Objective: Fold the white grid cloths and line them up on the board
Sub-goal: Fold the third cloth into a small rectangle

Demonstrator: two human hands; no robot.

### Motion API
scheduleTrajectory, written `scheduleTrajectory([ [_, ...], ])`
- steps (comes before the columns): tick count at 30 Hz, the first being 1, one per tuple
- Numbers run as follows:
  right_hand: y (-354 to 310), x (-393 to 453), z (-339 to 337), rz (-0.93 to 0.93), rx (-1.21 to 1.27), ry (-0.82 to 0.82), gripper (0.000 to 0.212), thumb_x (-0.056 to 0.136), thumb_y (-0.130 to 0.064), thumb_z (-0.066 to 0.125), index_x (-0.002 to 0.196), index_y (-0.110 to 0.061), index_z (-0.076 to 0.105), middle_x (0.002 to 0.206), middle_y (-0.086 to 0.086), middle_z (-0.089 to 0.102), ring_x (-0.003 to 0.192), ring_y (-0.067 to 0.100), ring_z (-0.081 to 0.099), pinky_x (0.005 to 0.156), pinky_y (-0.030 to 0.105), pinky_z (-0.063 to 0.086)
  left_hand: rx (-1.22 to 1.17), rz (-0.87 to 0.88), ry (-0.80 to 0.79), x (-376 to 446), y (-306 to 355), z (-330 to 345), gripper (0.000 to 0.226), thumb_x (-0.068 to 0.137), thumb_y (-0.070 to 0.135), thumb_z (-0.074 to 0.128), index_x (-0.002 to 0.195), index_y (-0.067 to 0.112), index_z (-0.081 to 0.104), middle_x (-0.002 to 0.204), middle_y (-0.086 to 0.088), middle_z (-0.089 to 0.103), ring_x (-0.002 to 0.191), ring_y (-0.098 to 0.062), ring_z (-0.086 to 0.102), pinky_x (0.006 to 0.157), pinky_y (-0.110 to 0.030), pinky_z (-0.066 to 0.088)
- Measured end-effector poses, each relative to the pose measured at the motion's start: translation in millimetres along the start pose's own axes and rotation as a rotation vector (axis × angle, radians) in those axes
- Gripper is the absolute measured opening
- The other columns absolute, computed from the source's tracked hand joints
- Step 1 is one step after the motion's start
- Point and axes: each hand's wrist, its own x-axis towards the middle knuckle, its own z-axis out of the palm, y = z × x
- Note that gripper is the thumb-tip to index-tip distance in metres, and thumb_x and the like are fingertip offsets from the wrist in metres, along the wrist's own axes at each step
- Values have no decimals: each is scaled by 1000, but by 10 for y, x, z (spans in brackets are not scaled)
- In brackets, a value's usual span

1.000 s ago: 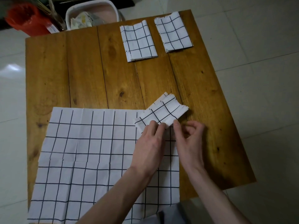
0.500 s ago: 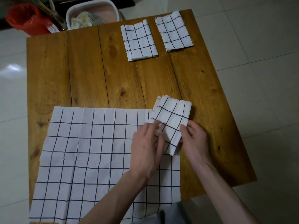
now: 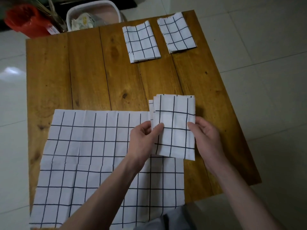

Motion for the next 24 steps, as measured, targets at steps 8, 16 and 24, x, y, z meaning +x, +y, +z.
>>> scheduleTrajectory([
  [8, -61, -152, 25, 80, -12, 83, 11, 101, -27, 66, 109, -27, 72, 102, -12, 79, 90, 4, 75, 67, 20, 60, 22, 76, 66, -211, 167, -63, 7, 97, 14, 73, 98, 8, 76, 82, 0, 75, 78, -12, 71, 68, -21, 56],
  [16, -748, -628, 5, 95, 4, 93, 13, 99, -26, 69, 109, -34, 70, 107, -15, 77, 100, 6, 73, 85, 32, 61, 8, 108, 114, -798, 885, -179, 4, 97, 18, 72, 99, 15, 75, 94, 4, 77, 92, -12, 73, 73, -25, 60],
  [24, -1665, -1394, 97, 2, -86, 3, 14, 99, -21, 69, 104, -33, 65, 110, -6, 74, 104, 12, 70, 87, 29, 59, -89, 80, 230, -1873, 1645, -310, 10, 98, 22, 72, 104, 13, 73, 92, 5, 76, 83, -5, 70, 66, -20, 54],
])
